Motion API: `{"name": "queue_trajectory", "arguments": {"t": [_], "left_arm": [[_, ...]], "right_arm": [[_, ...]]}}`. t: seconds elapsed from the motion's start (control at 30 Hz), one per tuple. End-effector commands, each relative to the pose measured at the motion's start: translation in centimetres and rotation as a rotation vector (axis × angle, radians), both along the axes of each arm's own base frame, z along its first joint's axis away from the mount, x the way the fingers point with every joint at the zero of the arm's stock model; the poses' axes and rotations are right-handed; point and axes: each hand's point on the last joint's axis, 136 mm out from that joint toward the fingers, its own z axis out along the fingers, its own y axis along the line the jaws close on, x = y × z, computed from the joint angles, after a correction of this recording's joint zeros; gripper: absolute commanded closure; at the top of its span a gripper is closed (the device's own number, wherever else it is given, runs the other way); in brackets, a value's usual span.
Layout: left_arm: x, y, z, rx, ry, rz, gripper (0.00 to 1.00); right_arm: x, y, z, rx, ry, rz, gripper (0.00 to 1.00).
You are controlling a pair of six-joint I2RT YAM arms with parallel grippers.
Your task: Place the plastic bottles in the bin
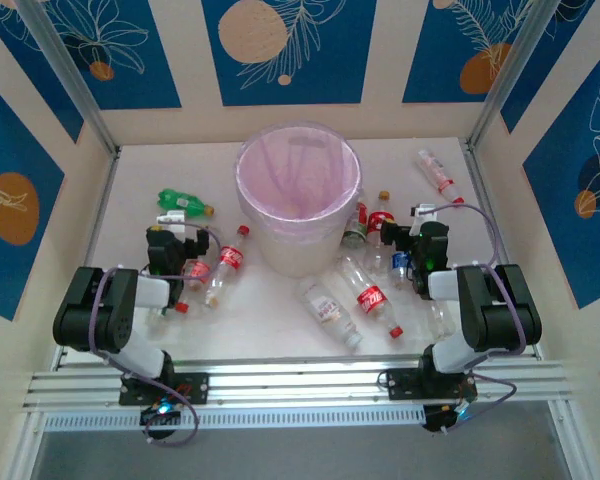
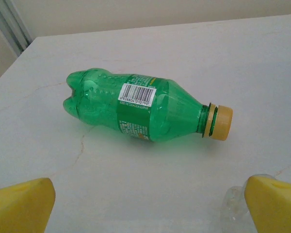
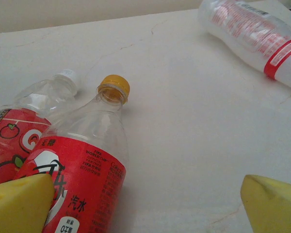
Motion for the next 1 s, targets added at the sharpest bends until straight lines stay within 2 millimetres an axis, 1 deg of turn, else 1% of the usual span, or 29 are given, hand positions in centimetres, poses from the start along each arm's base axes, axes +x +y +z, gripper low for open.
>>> {"name": "queue_trajectory", "arguments": {"t": [0.0, 0.97], "left_arm": [[0.08, -0.24, 0.29, 0.014, -0.016, -0.007, 0.0], [0.13, -0.24, 0.16, 0.015, -0.008, -0.007, 0.0]], "right_arm": [[0.38, 0.17, 0.78, -0.004, -0.029, 0.004, 0.01], [0.41, 0.1, 0.72, 0.013, -0.023, 0.013, 0.01]]}}
